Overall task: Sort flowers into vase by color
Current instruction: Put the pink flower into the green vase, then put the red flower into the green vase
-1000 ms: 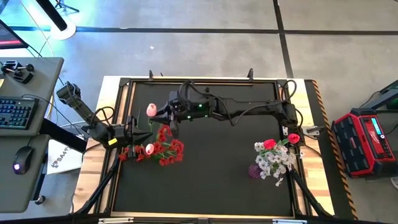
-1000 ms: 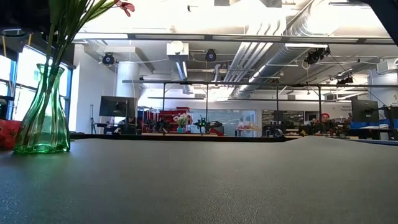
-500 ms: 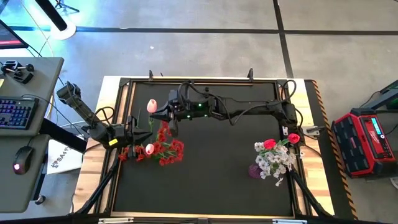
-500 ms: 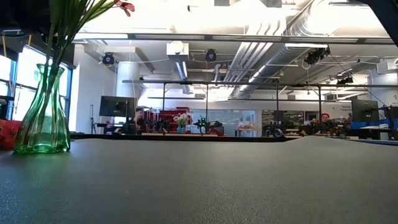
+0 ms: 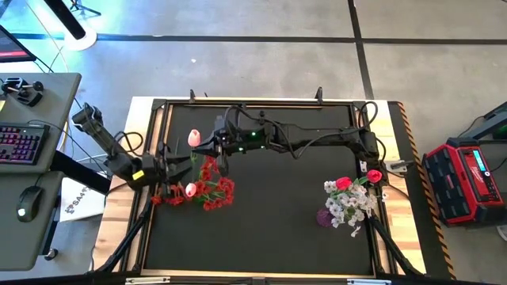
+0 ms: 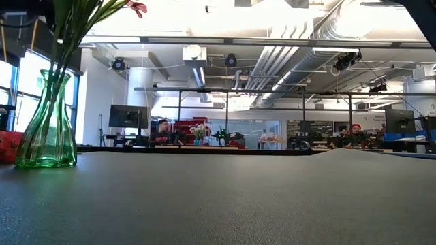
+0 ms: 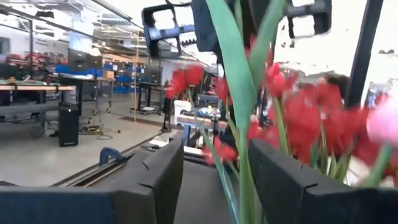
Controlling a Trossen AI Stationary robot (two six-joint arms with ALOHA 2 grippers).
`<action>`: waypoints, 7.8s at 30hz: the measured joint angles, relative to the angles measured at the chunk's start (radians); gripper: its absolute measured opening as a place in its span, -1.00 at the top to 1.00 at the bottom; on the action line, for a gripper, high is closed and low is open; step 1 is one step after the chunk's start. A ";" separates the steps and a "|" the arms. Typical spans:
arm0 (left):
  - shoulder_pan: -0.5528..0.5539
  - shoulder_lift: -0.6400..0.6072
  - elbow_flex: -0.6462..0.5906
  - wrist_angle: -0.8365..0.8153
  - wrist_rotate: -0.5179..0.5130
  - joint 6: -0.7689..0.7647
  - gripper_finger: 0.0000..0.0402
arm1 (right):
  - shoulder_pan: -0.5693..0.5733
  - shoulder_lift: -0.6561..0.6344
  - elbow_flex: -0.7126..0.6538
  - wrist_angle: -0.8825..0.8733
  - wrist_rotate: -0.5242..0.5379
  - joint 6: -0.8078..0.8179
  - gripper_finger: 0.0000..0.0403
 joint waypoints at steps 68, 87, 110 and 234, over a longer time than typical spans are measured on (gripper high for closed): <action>0.014 -0.075 0.125 -0.787 0.193 -0.356 0.77 | 0.012 -0.064 0.000 -0.111 0.051 0.146 -0.14; -0.028 -0.079 0.396 -1.477 0.380 -0.659 0.06 | 0.041 -0.064 0.000 -0.111 0.025 0.257 -0.14; 0.030 -0.076 0.649 -2.065 0.262 -1.539 0.13 | 0.053 -0.087 0.000 -0.195 0.008 0.451 -0.14; 1.005 0.385 1.150 -1.488 0.595 0.719 0.98 | -0.118 -0.240 0.000 -0.450 -0.028 0.475 -0.14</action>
